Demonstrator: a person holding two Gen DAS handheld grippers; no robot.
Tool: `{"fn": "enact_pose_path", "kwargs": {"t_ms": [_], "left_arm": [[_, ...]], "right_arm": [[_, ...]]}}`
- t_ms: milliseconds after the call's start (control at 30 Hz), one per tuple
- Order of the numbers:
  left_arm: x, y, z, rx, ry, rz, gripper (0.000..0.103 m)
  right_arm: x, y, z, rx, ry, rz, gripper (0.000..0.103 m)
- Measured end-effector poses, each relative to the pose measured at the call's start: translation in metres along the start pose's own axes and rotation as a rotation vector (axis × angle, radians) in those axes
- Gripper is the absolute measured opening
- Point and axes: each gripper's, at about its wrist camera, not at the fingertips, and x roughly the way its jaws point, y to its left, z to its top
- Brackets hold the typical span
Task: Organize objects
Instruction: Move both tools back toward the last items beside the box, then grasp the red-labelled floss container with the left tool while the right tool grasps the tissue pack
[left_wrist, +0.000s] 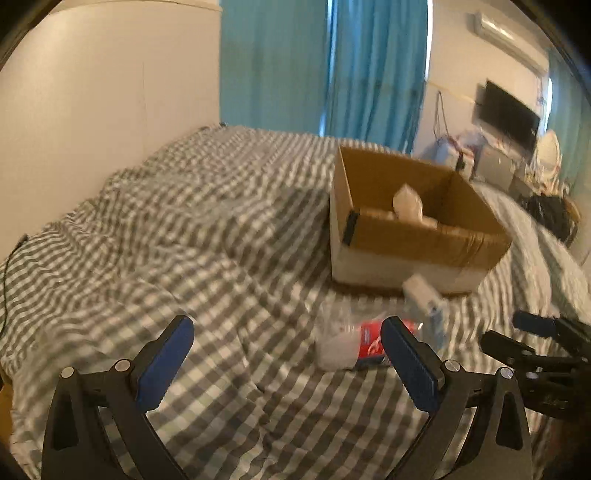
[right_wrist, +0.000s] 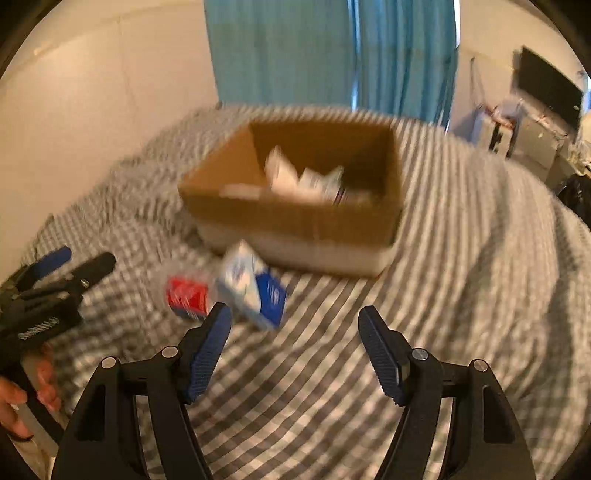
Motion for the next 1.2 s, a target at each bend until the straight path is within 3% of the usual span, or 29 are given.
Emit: {"fn": "enact_pose_path", "kwargs": {"t_ms": [133,367,400,467,500,533,800,1000,1167,1200], "left_arm": [[0.019,-0.012,-0.011,0.110,0.019,0.033,0.103],[0.040,-0.015,-0.026,0.139,0.111,-0.037,0.103],[0.041,-0.016,-0.027,0.141,0.113,-0.035,0.103],[0.041,-0.019,-0.030,0.156,0.117,-0.031,0.103],[0.042,-0.021,-0.032,0.161,0.117,-0.032,0.103],[0.040,-0.025,-0.033,0.170,0.115,-0.035,0.103],[0.036,-0.059,-0.033,0.175,0.117,-0.058,0.103],[0.051,-0.079,-0.021,0.165,0.088,-0.006,0.103],[0.077,-0.078,-0.013,0.097,0.109,-0.005,0.103],[0.081,-0.078,-0.013,0.082,0.115,-0.015,0.098]], "right_arm": [[0.039,0.007,-0.008,-0.057,0.063,-0.036,0.071],[0.080,0.012,-0.013,-0.064,0.114,0.016,0.070],[0.082,0.012,-0.012,-0.062,0.110,0.026,0.064],[0.083,0.011,-0.009,-0.054,0.102,0.035,0.043],[0.082,0.010,-0.009,-0.052,0.101,0.040,0.026],[0.080,0.009,-0.009,-0.051,0.096,0.039,0.025],[0.045,-0.019,-0.019,0.024,0.064,0.009,0.024],[0.026,-0.039,-0.026,0.056,0.025,-0.004,0.022],[0.022,-0.056,-0.028,0.099,0.016,0.013,0.020],[0.022,-0.056,-0.028,0.099,0.018,0.014,0.020]]}}
